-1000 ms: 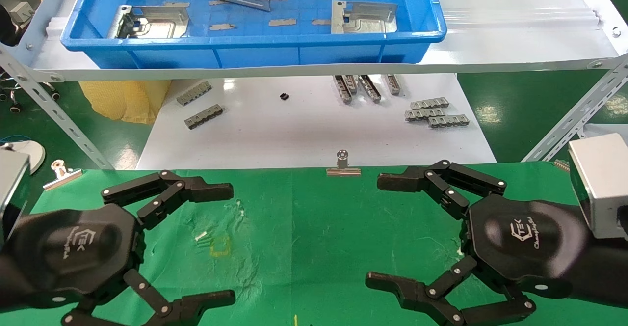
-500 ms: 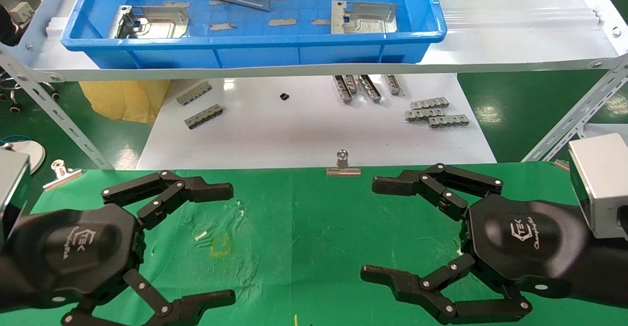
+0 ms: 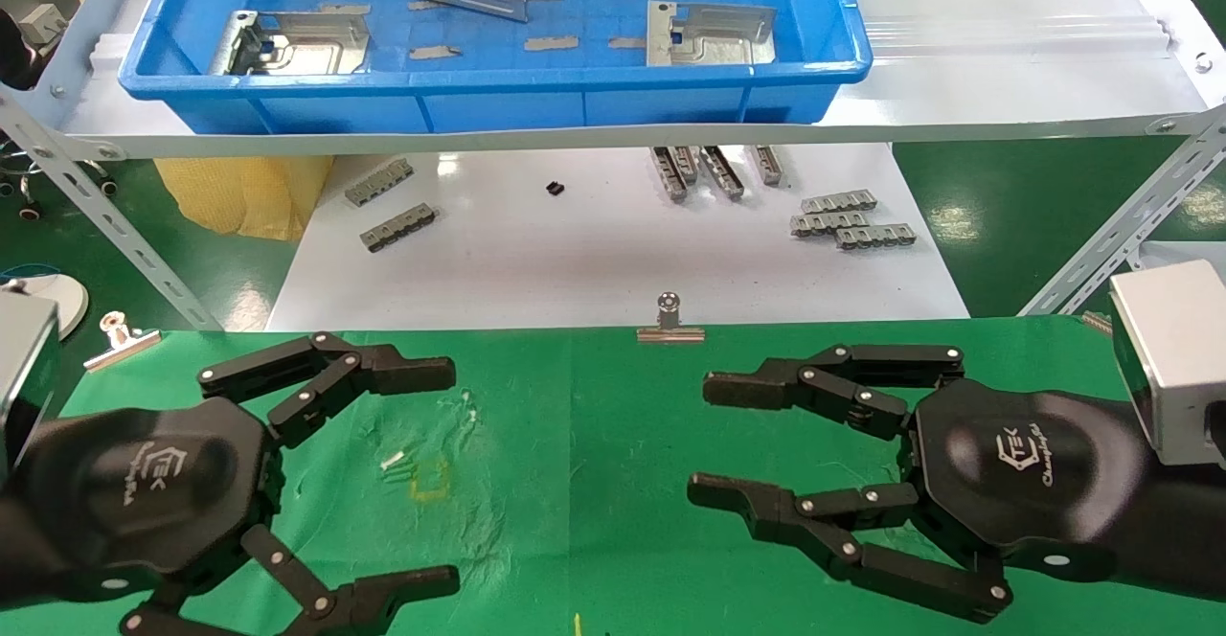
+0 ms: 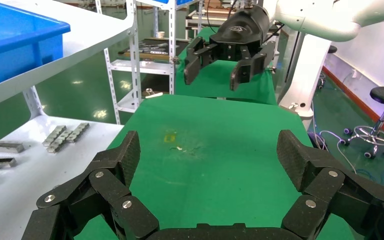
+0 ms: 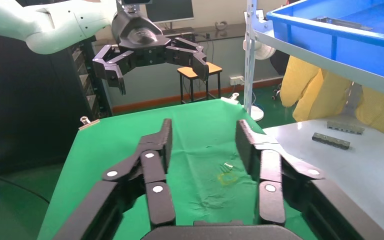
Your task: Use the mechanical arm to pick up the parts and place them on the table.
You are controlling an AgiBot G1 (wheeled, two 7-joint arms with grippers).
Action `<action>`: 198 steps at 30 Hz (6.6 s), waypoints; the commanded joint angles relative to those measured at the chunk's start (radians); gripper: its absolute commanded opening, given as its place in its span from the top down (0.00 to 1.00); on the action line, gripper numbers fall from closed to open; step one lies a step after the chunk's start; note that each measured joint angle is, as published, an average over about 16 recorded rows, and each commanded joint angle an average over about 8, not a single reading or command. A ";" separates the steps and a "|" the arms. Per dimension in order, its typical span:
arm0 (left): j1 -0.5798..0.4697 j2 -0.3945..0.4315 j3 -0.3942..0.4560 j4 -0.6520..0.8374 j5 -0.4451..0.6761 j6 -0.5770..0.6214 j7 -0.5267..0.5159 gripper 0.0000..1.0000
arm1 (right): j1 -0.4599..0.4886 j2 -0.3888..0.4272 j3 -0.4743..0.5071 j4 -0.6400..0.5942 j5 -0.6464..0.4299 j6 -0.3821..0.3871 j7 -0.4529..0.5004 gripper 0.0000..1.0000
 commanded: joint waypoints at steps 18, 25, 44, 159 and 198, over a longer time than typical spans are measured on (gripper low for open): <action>-0.004 0.000 0.000 0.002 0.003 -0.003 -0.001 0.00 | 0.000 0.000 0.000 0.000 0.000 0.000 0.000 1.00; -0.109 0.028 0.005 0.053 0.053 -0.048 -0.013 0.00 | 0.000 0.000 0.000 0.000 0.000 0.000 0.000 1.00; -0.818 0.544 0.177 0.973 0.496 -0.562 0.107 0.00 | 0.000 0.000 0.000 0.000 0.000 0.000 0.000 0.46; -0.938 0.384 0.249 1.137 0.518 0.106 0.657 1.00 | 0.000 0.000 0.000 0.000 0.000 0.000 0.000 0.00; -0.543 0.360 0.540 1.128 0.420 -0.007 1.314 0.23 | 0.000 0.000 0.000 0.000 0.000 0.000 0.000 0.00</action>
